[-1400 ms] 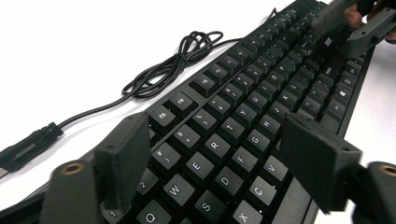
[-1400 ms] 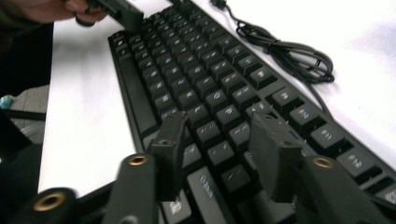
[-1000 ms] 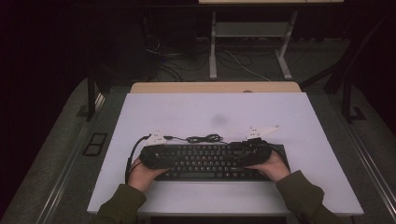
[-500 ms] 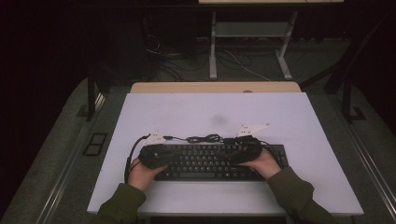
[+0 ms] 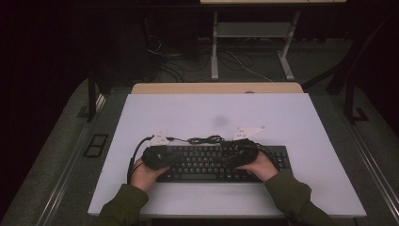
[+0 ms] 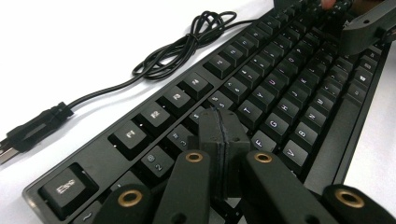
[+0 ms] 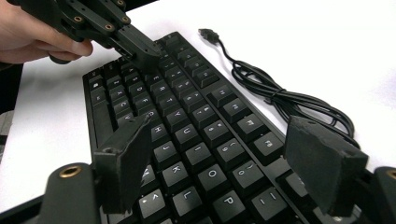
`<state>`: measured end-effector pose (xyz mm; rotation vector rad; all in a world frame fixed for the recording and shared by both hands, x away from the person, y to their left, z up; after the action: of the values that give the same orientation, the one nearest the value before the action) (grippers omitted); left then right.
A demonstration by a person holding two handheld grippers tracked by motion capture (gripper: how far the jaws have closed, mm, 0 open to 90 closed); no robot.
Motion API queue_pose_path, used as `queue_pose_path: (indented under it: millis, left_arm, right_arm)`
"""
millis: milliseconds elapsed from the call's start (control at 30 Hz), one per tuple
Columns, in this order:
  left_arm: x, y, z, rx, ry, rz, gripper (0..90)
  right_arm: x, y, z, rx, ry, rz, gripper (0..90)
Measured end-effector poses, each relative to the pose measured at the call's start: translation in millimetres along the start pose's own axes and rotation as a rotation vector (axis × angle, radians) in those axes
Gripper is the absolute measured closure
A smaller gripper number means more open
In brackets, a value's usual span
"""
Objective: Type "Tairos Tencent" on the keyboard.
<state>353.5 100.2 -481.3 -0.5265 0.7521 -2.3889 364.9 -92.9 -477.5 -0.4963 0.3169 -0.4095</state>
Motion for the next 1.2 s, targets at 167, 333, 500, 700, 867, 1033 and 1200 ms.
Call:
queue_pose_path:
  millis: [167, 333, 500, 700, 867, 1033, 1200]
  left_arm:
    - [1.4, 2.7, -0.7, -0.007, 0.006, -0.002, 89.1]
    - [1.6, 4.7, -1.5, -0.017, 0.016, -0.001, 89.1]
    - [1.4, 6.1, -2.1, -0.021, 0.018, 0.0, 89.2]
    - [0.5, 7.8, -3.8, -0.031, 0.021, 0.001, 89.1]
    - [1.1, 8.3, -3.7, -0.032, 0.02, 0.0, 89.2]
    - [1.1, 7.4, -3.0, -0.031, 0.023, -0.003, 89.1]
    - [1.2, 4.4, -1.1, -0.013, 0.015, -0.009, 89.1]
  right_arm:
    - [-1.5, 1.5, -0.6, -0.004, -0.001, 0.002, 22.8]
    - [-1.1, 1.2, -0.2, -0.002, -0.003, 0.0, 22.8]
    - [-1.0, 1.2, -0.1, -0.001, -0.006, -0.001, 22.8]
    - [-0.8, 1.0, -0.2, -0.003, -0.005, -0.003, 22.8]
    - [-1.0, 1.0, -0.1, -0.004, -0.008, -0.003, 22.9]
    - [-1.5, 0.4, 0.5, -0.002, -0.006, -0.002, 22.8]
    - [0.0, -0.6, 1.8, 0.003, -0.005, -0.005, 22.9]
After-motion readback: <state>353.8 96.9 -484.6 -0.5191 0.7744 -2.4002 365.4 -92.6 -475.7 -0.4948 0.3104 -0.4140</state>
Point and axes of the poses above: each handheld gripper's, and its own axes: y roughly forward along the jaws, z roughly out of its top, x roughly to its right, the point moved 8 cm from there along y, roughly forward along the jaws, and after that the axes turned 2 degrees about -y, right-handed, at the moved point
